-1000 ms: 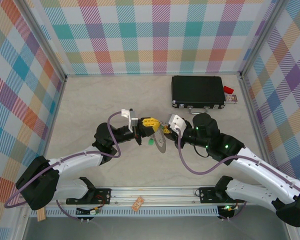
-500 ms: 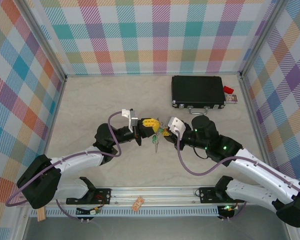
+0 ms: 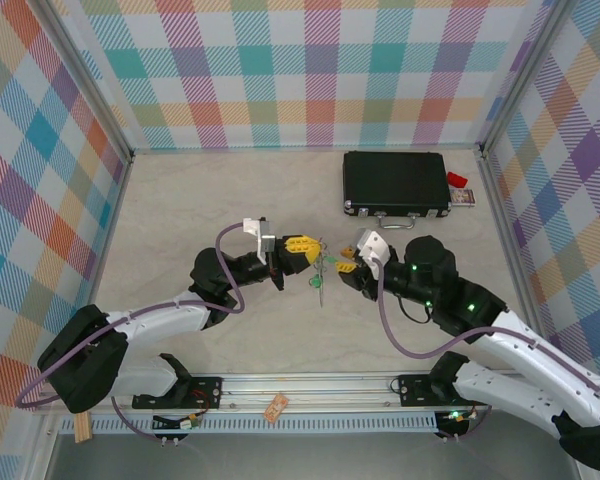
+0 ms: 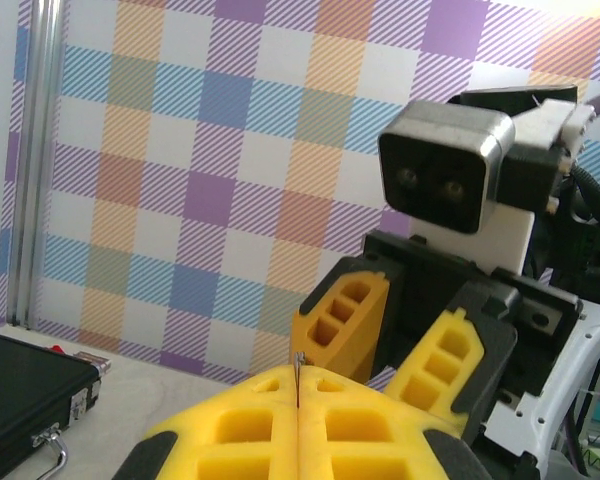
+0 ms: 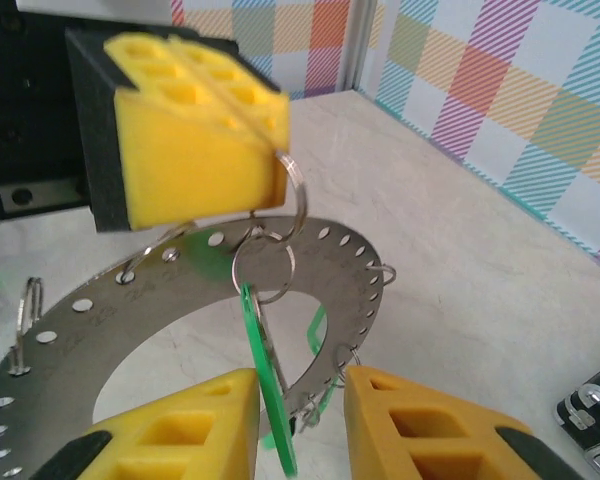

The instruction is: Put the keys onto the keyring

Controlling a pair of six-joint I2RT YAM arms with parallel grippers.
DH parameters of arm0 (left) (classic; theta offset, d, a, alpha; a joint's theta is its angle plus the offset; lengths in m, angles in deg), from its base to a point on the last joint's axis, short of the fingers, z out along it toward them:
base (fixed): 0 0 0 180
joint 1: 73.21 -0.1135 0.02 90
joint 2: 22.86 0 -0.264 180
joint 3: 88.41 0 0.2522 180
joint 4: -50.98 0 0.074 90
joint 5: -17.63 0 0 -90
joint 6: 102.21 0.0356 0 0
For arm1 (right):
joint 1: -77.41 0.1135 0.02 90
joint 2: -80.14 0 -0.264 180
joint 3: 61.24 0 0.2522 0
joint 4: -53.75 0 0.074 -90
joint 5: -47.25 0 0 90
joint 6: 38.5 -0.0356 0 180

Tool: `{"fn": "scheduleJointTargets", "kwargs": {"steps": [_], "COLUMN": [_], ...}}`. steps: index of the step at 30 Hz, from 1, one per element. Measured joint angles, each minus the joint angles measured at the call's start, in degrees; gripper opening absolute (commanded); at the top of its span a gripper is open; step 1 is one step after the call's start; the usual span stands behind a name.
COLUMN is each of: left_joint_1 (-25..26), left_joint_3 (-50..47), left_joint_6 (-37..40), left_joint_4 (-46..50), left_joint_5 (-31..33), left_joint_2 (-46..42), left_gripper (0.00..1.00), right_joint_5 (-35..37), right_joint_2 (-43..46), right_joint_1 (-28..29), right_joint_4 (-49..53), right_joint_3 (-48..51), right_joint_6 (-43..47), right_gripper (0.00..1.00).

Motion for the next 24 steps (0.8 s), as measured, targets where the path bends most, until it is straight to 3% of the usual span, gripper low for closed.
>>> {"fn": "scheduleJointTargets", "kwargs": {"steps": [24], "left_joint_1": [0.00], "left_joint_3": [-0.07], "left_joint_6": [-0.63], "left_joint_4": [-0.20], "left_joint_5": [-0.50], "left_joint_2": [0.33], "left_gripper": [0.00], "right_joint_5": [-24.26], "right_joint_2": [-8.26], "right_joint_1": [-10.03], "right_joint_4": [-5.38], "right_joint_3": [-3.96], "right_joint_6": [-9.88], "right_gripper": [0.23]}}
